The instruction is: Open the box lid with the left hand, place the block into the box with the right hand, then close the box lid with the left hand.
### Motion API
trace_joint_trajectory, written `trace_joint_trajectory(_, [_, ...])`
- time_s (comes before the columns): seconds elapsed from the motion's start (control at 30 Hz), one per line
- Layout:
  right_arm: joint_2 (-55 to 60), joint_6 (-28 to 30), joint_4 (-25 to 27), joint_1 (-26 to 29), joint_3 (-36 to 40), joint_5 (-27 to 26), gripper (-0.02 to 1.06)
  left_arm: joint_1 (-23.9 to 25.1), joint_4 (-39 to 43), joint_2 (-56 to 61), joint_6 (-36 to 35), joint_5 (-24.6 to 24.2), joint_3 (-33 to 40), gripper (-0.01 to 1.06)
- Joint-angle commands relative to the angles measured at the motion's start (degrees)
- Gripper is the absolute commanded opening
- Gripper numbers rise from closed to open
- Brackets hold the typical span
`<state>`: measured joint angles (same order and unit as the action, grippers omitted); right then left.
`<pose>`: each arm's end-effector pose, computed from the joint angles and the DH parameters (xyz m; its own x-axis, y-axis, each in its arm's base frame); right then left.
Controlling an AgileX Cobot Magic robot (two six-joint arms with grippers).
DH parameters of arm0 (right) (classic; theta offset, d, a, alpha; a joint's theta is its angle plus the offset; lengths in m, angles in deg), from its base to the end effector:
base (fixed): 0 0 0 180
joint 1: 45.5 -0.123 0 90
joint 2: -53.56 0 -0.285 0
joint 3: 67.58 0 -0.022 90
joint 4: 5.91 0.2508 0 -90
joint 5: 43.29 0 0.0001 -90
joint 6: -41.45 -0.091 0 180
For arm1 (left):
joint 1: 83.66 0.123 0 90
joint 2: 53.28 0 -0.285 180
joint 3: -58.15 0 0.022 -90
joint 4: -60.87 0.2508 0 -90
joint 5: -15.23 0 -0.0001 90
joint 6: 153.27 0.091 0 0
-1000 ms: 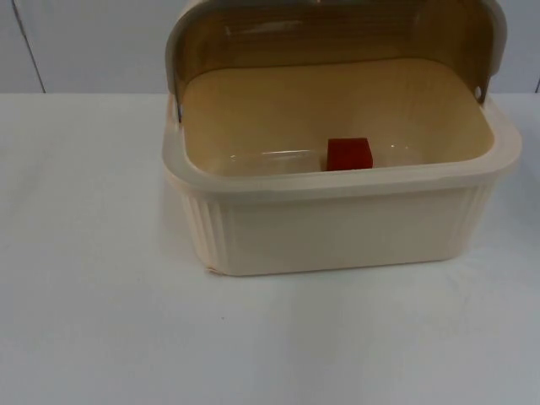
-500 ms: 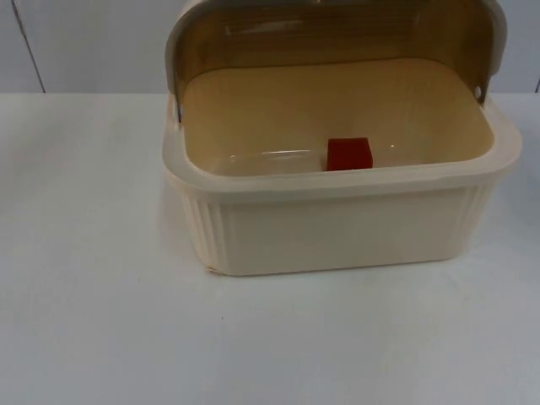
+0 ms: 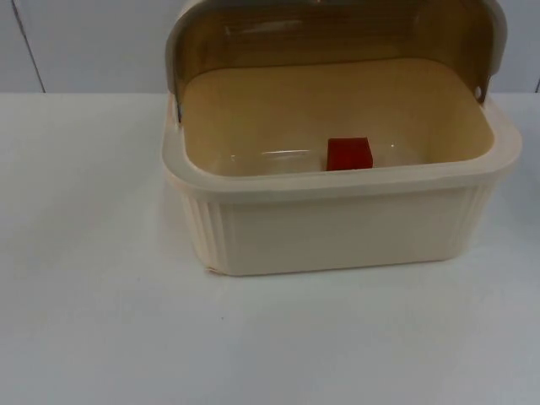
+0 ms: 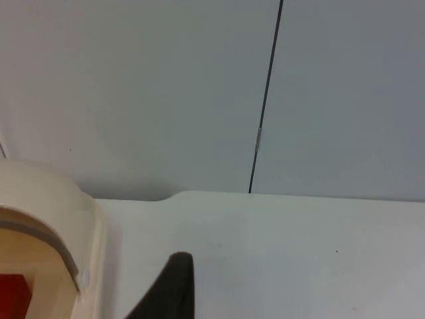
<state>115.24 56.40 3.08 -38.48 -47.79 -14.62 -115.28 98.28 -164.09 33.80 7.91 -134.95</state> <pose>0.1943 -0.0170 0.4020 -0.3407 -0.0813 -0.9366 0.0102 0.9959 -0.0901 0.3792 -0.2251 0.3563 0.1773 0.7079 -0.6837 0.4676 0.5507 0.6914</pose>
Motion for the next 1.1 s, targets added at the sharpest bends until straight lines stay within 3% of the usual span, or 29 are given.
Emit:
trace_joint_trajectory(0.0, [-0.21,0.10,0.11,-0.40,-0.16,0.05,1.04,-1.44,-0.13,-0.32,4.24,0.56,-0.74,0.00])
trace_joint_trajectory(0.1, [-0.21,0.10,0.11,-0.40,-0.16,0.05,1.04,-1.64,-5.14,-1.60,9.76,2.53,-0.62,0.00])
trace_joint_trajectory(0.27, [-0.21,0.10,0.11,-0.40,-0.16,0.05,1.04,-1.64,-5.48,-3.38,10.13,7.32,0.96,0.00])
trace_joint_trajectory(0.47, [-0.21,-0.15,0.11,-0.40,-0.16,0.31,1.04,-1.64,-11.41,-3.35,7.91,4.69,0.96,0.00])
trace_joint_trajectory(0.6, [-0.21,-0.93,0.11,-0.40,-0.16,0.31,1.04,-1.64,-25.81,-2.61,9.73,1.05,0.96,0.00])
trace_joint_trajectory(0.63, [-0.21,-0.93,0.11,-0.40,-0.16,0.31,1.04,-1.64,-25.81,-2.61,9.73,1.05,0.96,0.00])
trace_joint_trajectory(0.73, [-0.21,-1.40,0.11,-0.40,-0.16,0.31,1.04,-1.30,-38.83,-2.61,17.30,-2.21,0.96,0.00])
trace_joint_trajectory(0.77, [-0.21,-1.40,0.11,-0.40,-0.16,0.31,1.04,-0.94,-45.44,-2.61,23.82,-4.38,0.47,0.00])
trace_joint_trajectory(0.8, [-0.21,-1.67,0.11,-0.40,-0.16,0.31,1.04,-0.61,-53.38,-2.91,34.21,-9.58,-0.41,0.00])
trace_joint_trajectory(0.83, [-0.21,-1.67,0.11,-0.40,-0.16,0.31,1.04,-0.61,-53.38,-2.91,34.21,-9.58,-0.41,0.00])
trace_joint_trajectory(0.9, [-0.21,-2.30,0.11,-0.40,-0.16,0.31,1.04,2.02,-72.11,-4.30,57.71,-26.29,-4.13,0.00])
trace_joint_trajectory(0.93, [-0.21,-2.73,0.11,-0.40,-0.16,0.31,1.04,3.83,-79.36,-5.55,63.63,-34.25,-6.45,0.00])
trace_joint_trajectory(0.97, [-0.21,-3.02,0.11,-0.40,-0.16,0.31,1.04,5.38,-79.26,-6.12,62.64,-34.34,-7.83,0.00])
trace_joint_trajectory(1.03, [-0.21,-4.17,0.11,-0.40,-0.16,0.31,1.04,5.07,-68.35,-6.09,56.26,-27.18,-8.26,0.00])
trace_joint_trajectory(1.07, [-0.21,-4.17,0.11,-0.40,-0.16,0.31,1.04,5.07,-68.35,-6.09,56.26,-27.18,-8.26,0.00])
